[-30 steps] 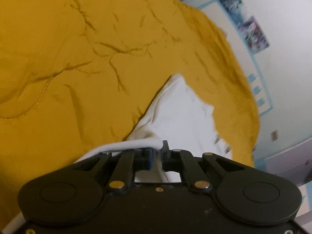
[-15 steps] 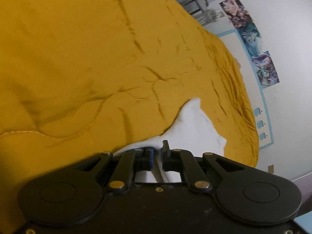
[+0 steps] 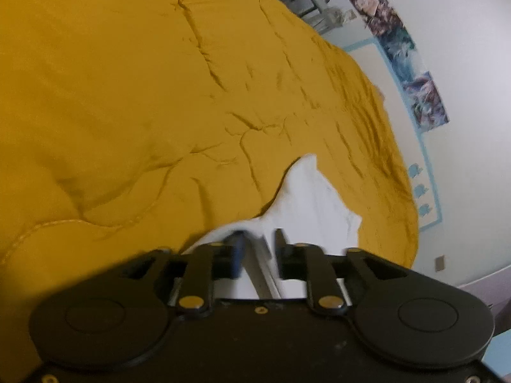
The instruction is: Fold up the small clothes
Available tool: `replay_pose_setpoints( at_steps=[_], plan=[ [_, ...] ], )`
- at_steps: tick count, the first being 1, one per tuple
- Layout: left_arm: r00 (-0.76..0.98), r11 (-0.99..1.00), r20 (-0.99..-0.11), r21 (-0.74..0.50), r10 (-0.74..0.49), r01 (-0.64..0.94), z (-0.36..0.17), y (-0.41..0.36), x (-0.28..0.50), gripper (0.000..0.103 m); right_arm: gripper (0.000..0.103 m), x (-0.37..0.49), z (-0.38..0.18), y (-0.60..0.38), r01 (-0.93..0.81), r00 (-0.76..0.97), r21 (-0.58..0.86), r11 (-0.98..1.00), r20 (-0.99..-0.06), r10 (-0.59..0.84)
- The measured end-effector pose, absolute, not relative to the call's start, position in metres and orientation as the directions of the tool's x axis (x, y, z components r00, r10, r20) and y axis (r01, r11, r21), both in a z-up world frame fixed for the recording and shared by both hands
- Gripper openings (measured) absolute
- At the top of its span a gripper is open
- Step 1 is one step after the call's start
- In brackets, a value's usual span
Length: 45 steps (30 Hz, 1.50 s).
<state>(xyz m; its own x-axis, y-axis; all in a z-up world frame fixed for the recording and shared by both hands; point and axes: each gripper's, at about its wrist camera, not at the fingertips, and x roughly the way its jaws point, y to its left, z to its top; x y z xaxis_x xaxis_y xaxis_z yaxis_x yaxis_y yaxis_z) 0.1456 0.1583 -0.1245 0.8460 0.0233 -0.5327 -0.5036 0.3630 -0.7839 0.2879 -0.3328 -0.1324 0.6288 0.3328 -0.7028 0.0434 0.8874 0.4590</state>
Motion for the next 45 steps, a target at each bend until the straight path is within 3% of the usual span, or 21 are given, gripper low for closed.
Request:
replay_pose_setpoints(
  at_steps=[6,12,17,19,23,26,29,33,36,40,43,45],
  plan=[
    [0.813,0.326,-0.582,-0.768,0.002,-0.551,-0.133,0.161,0.157,0.030,0.055,0.294,-0.140,-0.318,0.060,0.624,0.404,0.913,-0.729,0.282],
    [0.828,0.395,-0.561,-0.757,0.015,-0.520,-0.121,0.156,0.152,0.036,0.055,0.309,-0.128,-0.313,0.056,0.665,0.340,0.939,-0.714,0.218],
    [0.810,0.355,-0.586,-0.758,0.000,-0.548,-0.136,0.160,0.154,0.036,0.054,0.336,-0.142,-0.322,0.097,0.664,0.382,0.919,-0.712,0.226],
    [0.809,0.370,-0.587,-0.751,0.004,-0.547,-0.137,0.161,0.157,0.036,0.007,0.340,-0.139,-0.320,0.070,0.663,0.386,0.920,-0.707,0.246],
    [0.811,0.382,-0.584,-0.744,0.027,-0.548,-0.136,0.158,0.157,0.035,0.005,0.331,-0.106,-0.316,0.044,0.749,0.367,0.929,-0.628,0.212],
    [0.793,0.387,-0.606,-0.718,0.061,-0.579,-0.137,0.151,0.158,0.025,0.005,0.338,-0.117,-0.319,0.079,0.723,0.320,0.944,-0.670,0.167],
    [0.788,0.384,-0.613,-0.715,0.059,-0.585,-0.139,0.152,0.157,0.023,0.005,0.344,-0.144,-0.321,0.083,0.668,0.306,0.948,-0.724,0.175],
    [0.790,0.397,-0.610,-0.712,0.059,-0.579,-0.121,0.151,0.144,0.032,0.015,0.319,-0.126,-0.324,0.088,0.721,0.327,0.941,-0.672,0.166],
    [0.827,0.462,-0.554,-0.711,0.096,-0.530,-0.095,0.139,0.128,0.038,0.016,0.298,-0.104,-0.314,-0.023,0.755,0.322,0.947,-0.615,0.227],
    [0.868,0.574,-0.496,-0.710,0.000,-0.407,-0.074,0.117,0.144,0.044,0.017,0.290,-0.106,-0.291,-0.144,0.691,0.307,0.941,-0.649,0.318],
    [0.837,0.632,-0.542,-0.674,-0.071,-0.383,-0.082,0.102,0.171,0.045,0.017,0.293,-0.127,-0.288,-0.100,0.617,0.273,0.957,-0.737,0.275],
    [0.790,0.670,-0.608,-0.616,-0.071,-0.414,-0.096,0.095,0.189,0.045,0.015,0.288,-0.140,-0.292,-0.086,0.609,0.267,0.960,-0.748,0.263]
  ],
)
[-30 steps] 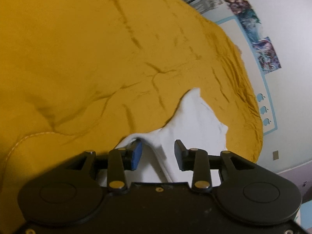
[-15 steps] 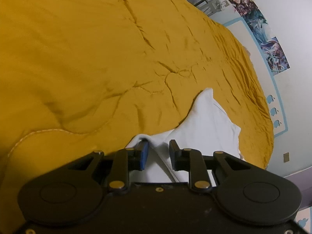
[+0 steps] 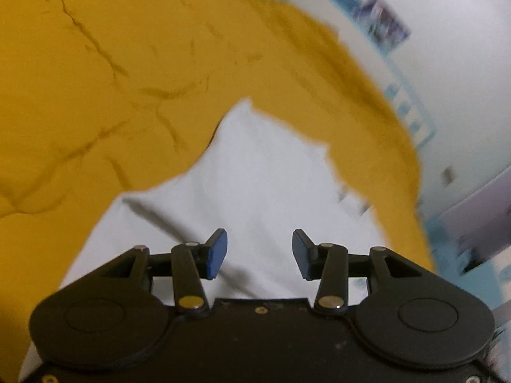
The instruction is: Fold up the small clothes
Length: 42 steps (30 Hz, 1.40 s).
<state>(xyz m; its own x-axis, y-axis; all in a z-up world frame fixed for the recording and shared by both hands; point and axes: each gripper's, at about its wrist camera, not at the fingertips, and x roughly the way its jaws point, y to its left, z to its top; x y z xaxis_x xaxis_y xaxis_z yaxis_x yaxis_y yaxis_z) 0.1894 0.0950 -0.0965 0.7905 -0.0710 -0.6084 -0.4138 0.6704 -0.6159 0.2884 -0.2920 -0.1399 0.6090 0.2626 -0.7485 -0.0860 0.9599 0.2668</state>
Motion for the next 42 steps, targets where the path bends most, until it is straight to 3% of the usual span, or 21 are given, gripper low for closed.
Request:
replay_pose_setpoints(
  at_steps=[3,5,7,9,12,16,24,32,33,35,39,42],
  plan=[
    [0.738,0.694,-0.671,-0.567,-0.077,-0.443,-0.111,0.089,0.206,0.045,0.015,0.278,-0.134,-0.300,-0.088,0.610,0.297,0.951,-0.738,0.287],
    [0.755,0.707,-0.649,-0.579,-0.099,-0.405,-0.101,0.082,0.208,0.045,0.018,0.267,-0.122,-0.312,-0.097,0.641,0.332,0.938,-0.700,0.314],
    [0.788,0.725,-0.597,-0.609,-0.152,-0.322,-0.085,0.065,0.209,0.046,0.034,0.254,-0.109,-0.341,-0.068,0.709,0.347,0.936,-0.643,0.290],
    [0.806,0.749,-0.544,-0.630,-0.235,-0.206,-0.071,0.038,0.214,0.048,0.044,0.248,-0.098,-0.384,0.030,0.774,0.384,0.923,-0.593,0.221],
    [0.779,0.760,-0.501,-0.649,-0.376,-0.050,-0.065,-0.016,0.231,0.050,0.044,0.247,-0.092,-0.460,0.197,0.833,0.477,0.857,-0.542,0.111],
    [0.701,0.756,-0.513,-0.652,-0.495,0.056,-0.076,-0.092,0.263,0.050,0.045,0.254,-0.098,-0.553,0.382,0.861,0.587,0.714,-0.507,-0.044],
    [0.599,0.789,-0.610,-0.611,-0.519,0.060,-0.105,-0.164,0.311,0.050,0.045,0.296,-0.145,-0.636,0.542,0.813,0.649,0.534,-0.565,-0.140],
    [0.571,0.810,-0.647,-0.584,-0.506,0.056,-0.127,-0.183,0.309,0.050,0.044,0.327,-0.158,-0.653,0.570,0.817,0.695,0.438,-0.537,-0.210],
    [0.570,0.808,-0.647,-0.586,-0.507,0.055,-0.126,-0.182,0.309,0.050,0.041,0.330,-0.158,-0.652,0.576,0.814,0.692,0.435,-0.539,-0.219],
    [0.574,0.804,-0.643,-0.593,-0.507,0.045,-0.122,-0.178,0.308,0.050,0.016,0.332,-0.153,-0.648,0.595,0.798,0.666,0.451,-0.555,-0.234],
    [0.656,0.834,-0.629,-0.552,-0.417,0.000,-0.104,-0.153,0.298,0.050,0.013,0.325,-0.134,-0.640,0.561,0.820,0.635,0.531,-0.512,-0.255],
    [0.691,0.808,-0.604,-0.587,-0.396,-0.050,-0.092,-0.120,0.290,0.050,0.012,0.321,-0.104,-0.620,0.497,0.857,0.611,0.617,-0.458,-0.237]
  ],
)
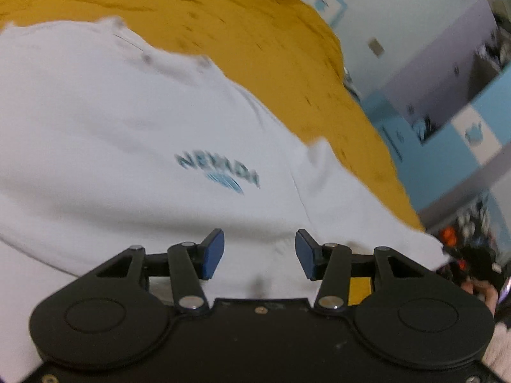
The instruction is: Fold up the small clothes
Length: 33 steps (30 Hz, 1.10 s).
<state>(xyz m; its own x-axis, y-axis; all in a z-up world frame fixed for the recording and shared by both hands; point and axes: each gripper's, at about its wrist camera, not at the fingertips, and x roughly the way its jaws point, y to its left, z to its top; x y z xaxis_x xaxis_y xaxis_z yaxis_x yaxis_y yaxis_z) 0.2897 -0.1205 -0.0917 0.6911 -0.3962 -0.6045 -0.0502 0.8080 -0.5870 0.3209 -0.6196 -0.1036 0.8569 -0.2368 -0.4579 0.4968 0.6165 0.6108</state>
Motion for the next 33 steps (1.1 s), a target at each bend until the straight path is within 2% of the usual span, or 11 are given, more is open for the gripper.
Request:
replay_pose_setpoints(
  at_steps=[5,9,14,18,20,21,23,26,33],
  plan=[
    [0.756,0.796,-0.567,-0.597,-0.328,-0.102,-0.064,-0.059,0.259,0.050,0.012,0.310,-0.039,-0.558,0.299,0.938,0.640,0.708,-0.335,-0.094],
    [0.795,0.790,-0.549,-0.594,-0.260,-0.152,-0.049,-0.010,0.228,0.050,0.012,0.304,0.010,-0.473,0.084,0.970,0.631,0.771,-0.231,0.083],
    [0.820,0.752,-0.548,-0.609,-0.167,-0.254,-0.047,0.047,0.193,0.050,0.012,0.307,0.037,-0.329,-0.193,0.919,0.569,0.799,-0.180,0.350],
    [0.809,0.718,-0.574,-0.615,-0.125,-0.325,-0.053,0.081,0.169,0.050,0.015,0.309,0.011,-0.201,-0.365,0.809,0.502,0.784,-0.246,0.534],
    [0.796,0.722,-0.598,-0.592,-0.095,-0.358,-0.056,0.090,0.164,0.050,0.030,0.310,-0.015,-0.147,-0.405,0.741,0.480,0.778,-0.326,0.587],
    [0.792,0.721,-0.604,-0.587,-0.087,-0.368,-0.057,0.095,0.162,0.050,0.048,0.309,-0.028,-0.125,-0.414,0.714,0.452,0.790,-0.377,0.590],
    [0.789,0.709,-0.609,-0.592,-0.081,-0.384,-0.061,0.105,0.159,0.050,0.048,0.302,-0.048,-0.103,-0.420,0.691,0.408,0.810,-0.435,0.577],
    [0.781,0.703,-0.619,-0.592,-0.084,-0.394,-0.068,0.111,0.166,0.050,0.048,0.292,-0.061,-0.114,-0.406,0.665,0.431,0.806,-0.465,0.584],
    [0.758,0.690,-0.636,-0.614,-0.144,-0.384,-0.091,0.103,0.207,0.051,0.049,0.299,-0.061,-0.263,-0.157,0.752,0.455,0.876,-0.520,0.405]
  ],
)
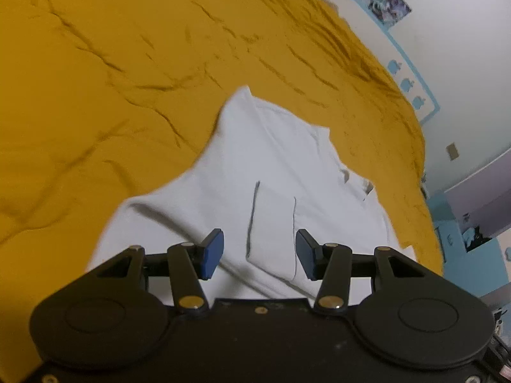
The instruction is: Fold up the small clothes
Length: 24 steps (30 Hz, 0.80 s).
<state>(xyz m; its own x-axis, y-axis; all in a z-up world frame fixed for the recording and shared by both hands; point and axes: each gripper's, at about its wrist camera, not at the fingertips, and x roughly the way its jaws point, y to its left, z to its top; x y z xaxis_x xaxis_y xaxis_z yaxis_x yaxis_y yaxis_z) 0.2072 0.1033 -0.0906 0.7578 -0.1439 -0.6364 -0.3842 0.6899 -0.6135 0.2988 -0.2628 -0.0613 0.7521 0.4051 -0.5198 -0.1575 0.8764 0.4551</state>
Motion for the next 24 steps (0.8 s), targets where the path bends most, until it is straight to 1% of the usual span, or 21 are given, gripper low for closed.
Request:
replay_pose_setpoints(
  at_steps=[4,7,8,9,11,12,13,15,18,22,23,24],
  plan=[
    [0.725,0.695,-0.673,-0.592,-0.148,-0.408,-0.107,0.097,0.235,0.050,0.050,0.288,-0.063,-0.329,-0.035,0.779,0.478,0.877,-0.536,0.324],
    [0.685,0.692,-0.705,-0.588,-0.185,-0.419,-0.120,0.095,0.253,0.050,0.052,0.276,-0.065,-0.346,-0.018,0.793,0.457,0.889,-0.535,0.291],
    [0.682,0.687,-0.705,-0.594,-0.194,-0.418,-0.124,0.096,0.256,0.050,0.053,0.270,-0.069,-0.347,-0.018,0.795,0.453,0.891,-0.534,0.287],
    [0.688,0.676,-0.694,-0.612,-0.211,-0.410,-0.126,0.096,0.257,0.047,0.053,0.268,-0.072,-0.349,-0.019,0.795,0.453,0.891,-0.534,0.288],
    [0.709,0.647,-0.661,-0.656,-0.246,-0.388,-0.129,0.099,0.258,0.043,0.053,0.268,-0.075,-0.346,-0.025,0.790,0.457,0.889,-0.536,0.297],
    [0.714,0.641,-0.657,-0.661,-0.241,-0.391,-0.129,0.099,0.257,0.019,0.053,0.266,-0.080,-0.347,-0.025,0.788,0.462,0.887,-0.536,0.302],
    [0.722,0.639,-0.647,-0.668,-0.245,-0.381,-0.128,0.100,0.256,0.000,0.053,0.274,-0.083,-0.339,-0.023,0.785,0.469,0.883,-0.538,0.306],
    [0.734,0.624,-0.626,-0.690,-0.261,-0.366,-0.127,0.099,0.255,0.000,0.053,0.284,-0.091,-0.332,-0.017,0.776,0.501,0.865,-0.539,0.327],
    [0.777,0.634,-0.581,-0.702,-0.244,-0.325,-0.113,0.098,0.251,0.000,0.053,0.289,-0.100,-0.337,-0.005,0.764,0.591,0.807,-0.518,0.384],
    [0.879,0.573,-0.421,-0.787,-0.223,-0.231,-0.079,0.108,0.232,0.000,0.054,0.296,-0.115,-0.342,0.044,0.760,0.708,0.705,-0.482,0.436],
    [0.903,0.585,-0.384,-0.783,-0.190,-0.210,-0.067,0.111,0.223,0.000,0.054,0.298,-0.118,-0.343,0.059,0.759,0.733,0.678,-0.474,0.446],
    [0.918,0.600,-0.367,-0.772,-0.153,-0.209,-0.060,0.117,0.218,0.000,0.054,0.299,-0.122,-0.344,0.073,0.759,0.756,0.651,-0.465,0.455]
  ],
)
